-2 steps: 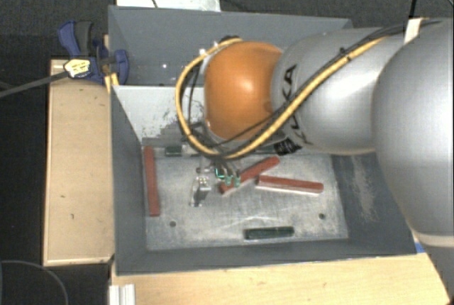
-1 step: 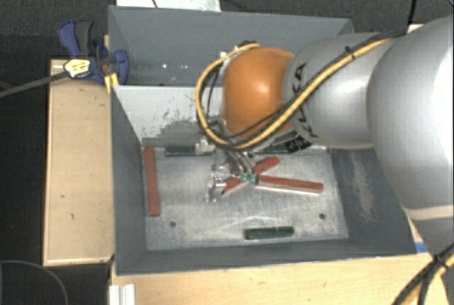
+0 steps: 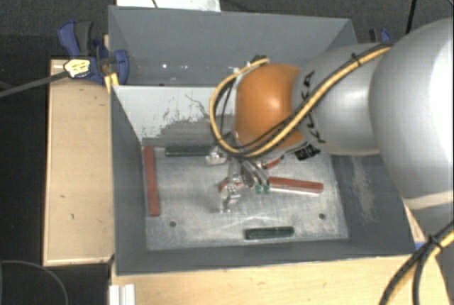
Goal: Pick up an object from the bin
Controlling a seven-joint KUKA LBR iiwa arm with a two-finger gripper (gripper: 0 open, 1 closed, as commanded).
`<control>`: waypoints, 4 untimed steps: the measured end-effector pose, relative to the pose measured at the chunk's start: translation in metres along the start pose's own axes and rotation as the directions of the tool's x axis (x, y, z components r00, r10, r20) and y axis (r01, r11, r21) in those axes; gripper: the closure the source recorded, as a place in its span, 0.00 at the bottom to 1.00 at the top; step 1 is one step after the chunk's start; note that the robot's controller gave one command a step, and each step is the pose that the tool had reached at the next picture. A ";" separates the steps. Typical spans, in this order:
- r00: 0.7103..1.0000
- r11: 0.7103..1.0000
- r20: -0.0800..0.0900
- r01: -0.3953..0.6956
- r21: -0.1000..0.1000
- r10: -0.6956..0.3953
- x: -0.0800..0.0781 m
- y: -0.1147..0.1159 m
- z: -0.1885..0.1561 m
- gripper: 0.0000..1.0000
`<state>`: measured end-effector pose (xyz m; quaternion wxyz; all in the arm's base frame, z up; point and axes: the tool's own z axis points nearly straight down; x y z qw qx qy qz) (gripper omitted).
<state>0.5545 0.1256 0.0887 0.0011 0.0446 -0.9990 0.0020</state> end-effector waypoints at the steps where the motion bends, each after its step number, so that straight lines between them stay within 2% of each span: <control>1: 1.000 1.000 0.005 0.017 -0.006 -0.017 -0.011 -0.015 0.004 0.00; 2: 0.998 0.998 0.013 0.058 -0.005 -0.058 -0.023 -0.048 0.013 1.00; 3: 0.998 0.998 0.013 0.057 -0.005 -0.057 -0.023 -0.048 0.013 1.00; 4: 0.999 0.999 0.007 0.046 -0.004 -0.046 0.006 -0.056 -0.144 1.00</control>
Offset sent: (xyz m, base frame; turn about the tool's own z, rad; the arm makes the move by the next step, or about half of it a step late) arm 0.0233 -0.0466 -0.0187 -0.0630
